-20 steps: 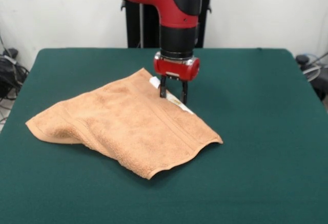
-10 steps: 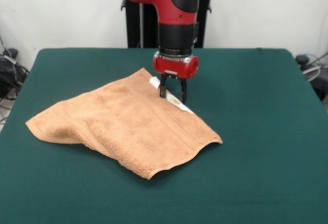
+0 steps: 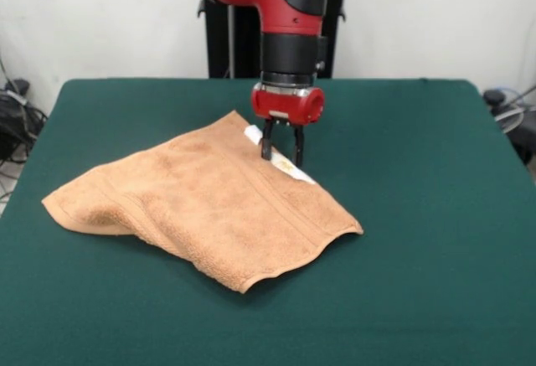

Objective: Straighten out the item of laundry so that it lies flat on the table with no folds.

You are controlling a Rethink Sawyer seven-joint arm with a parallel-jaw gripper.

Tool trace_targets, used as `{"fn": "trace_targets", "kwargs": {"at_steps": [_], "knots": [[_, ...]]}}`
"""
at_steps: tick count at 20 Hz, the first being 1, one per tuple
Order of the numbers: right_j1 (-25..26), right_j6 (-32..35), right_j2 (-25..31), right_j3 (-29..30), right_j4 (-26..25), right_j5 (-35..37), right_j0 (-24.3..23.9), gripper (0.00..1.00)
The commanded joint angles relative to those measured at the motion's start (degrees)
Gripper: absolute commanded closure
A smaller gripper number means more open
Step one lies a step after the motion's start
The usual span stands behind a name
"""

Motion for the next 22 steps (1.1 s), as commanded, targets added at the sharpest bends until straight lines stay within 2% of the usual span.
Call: {"fn": "trace_targets", "kwargs": {"at_steps": [1,6,17,22], "knots": [[24.06,22.83,0.56,3.46,12.4,18.5,-0.47,0.0],[25.49,23.45,2.01,6.16,15.63,12.96,-1.01,0.0],[25.5,20.05,8.32,13.08,25.53,11.26,-5.35,0.0],[27.17,21.12,11.27,14.94,27.11,11.09,-8.04,0.0]]}}
